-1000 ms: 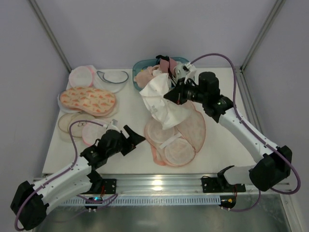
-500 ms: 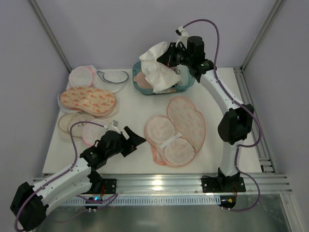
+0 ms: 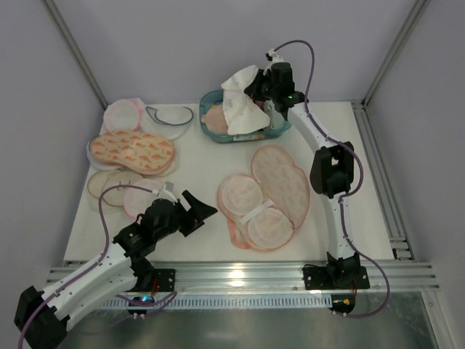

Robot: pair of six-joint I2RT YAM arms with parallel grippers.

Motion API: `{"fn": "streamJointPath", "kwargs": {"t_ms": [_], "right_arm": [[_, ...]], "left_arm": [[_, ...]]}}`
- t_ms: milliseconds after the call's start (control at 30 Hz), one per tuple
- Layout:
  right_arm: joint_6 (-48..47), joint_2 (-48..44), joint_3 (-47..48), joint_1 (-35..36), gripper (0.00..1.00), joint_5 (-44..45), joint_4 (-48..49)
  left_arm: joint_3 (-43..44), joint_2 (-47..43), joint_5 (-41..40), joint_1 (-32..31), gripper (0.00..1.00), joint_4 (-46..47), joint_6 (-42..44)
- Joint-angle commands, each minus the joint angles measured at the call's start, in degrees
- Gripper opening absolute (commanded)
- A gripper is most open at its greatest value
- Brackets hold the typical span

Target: Unzip the laundry bag and remove the bra

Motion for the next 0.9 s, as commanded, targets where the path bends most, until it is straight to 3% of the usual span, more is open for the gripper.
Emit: {"fn": "streamJointPath", "kwargs": {"t_ms": [0,167,300,367,400,467,500,567,633,700,733,767,867], "right_arm": [[-0.45,0.71,3.7,-0.62,0.04,8.08,3.4],[0.08,2.03,4.49,-0.79,0.05,10.28,3.05],[0.16,0.37,1.69,-1.06,0.25,9.14,7.15],[1.39,-3.31,-4.09,-1.49,0.4,8.09,11.11],[2.09,-4.72,-6.13,-1.67,0.43,6.87,17.31],[4.46,-7.45,-8.17,-2.11,0.4,6.15,20.61],[4.64,-7.46,-7.13,-2.28,0.33,6.15,19.93],[4.12,-5.62,-0.66,-2.37,0.34,6.33,17.13],[3.24,-4.65,2.19,-2.46,0.5,5.45,13.86],[2.89,-7.53,-1.82,-2.37,0.58,5.1,18.05],[3.15,-9.46,-8.54,-2.46,0.6,5.1,20.77],[3.24,-13.31,-11.91,-2.46,0.61,5.1,26.2],[2.81,-19.65,-18.53,-2.55,0.62,4.22,28.8]], "left_arm": [[0.18,-1.94,-0.66,0.01,0.87,-2.73,0.1],[0.35,-2.65,-0.58,0.01,0.88,-3.61,0.36],[0.0,-2.04,-0.58,0.01,0.88,-3.35,0.45],[-0.17,-1.95,-0.58,0.01,0.88,-3.17,0.45],[-0.35,-1.95,-0.58,0.01,0.88,-3.08,0.45],[-0.52,-1.95,-0.58,0.01,0.88,-2.91,0.36],[-0.52,-1.86,-0.58,0.01,0.88,-2.91,0.36],[-0.44,-1.95,-0.66,0.01,0.88,-2.91,0.45],[-0.35,-2.12,-2.32,0.01,0.88,-3.08,0.54],[-0.52,-2.39,-2.6,0.01,0.88,-3.34,0.54],[-0.7,-2.82,-2.68,0.01,0.88,-3.43,0.54],[-0.79,-3.17,-2.69,0.01,0.88,-3.43,0.54],[-0.96,-4.05,-2.69,0.01,0.88,-3.78,0.45]]}}
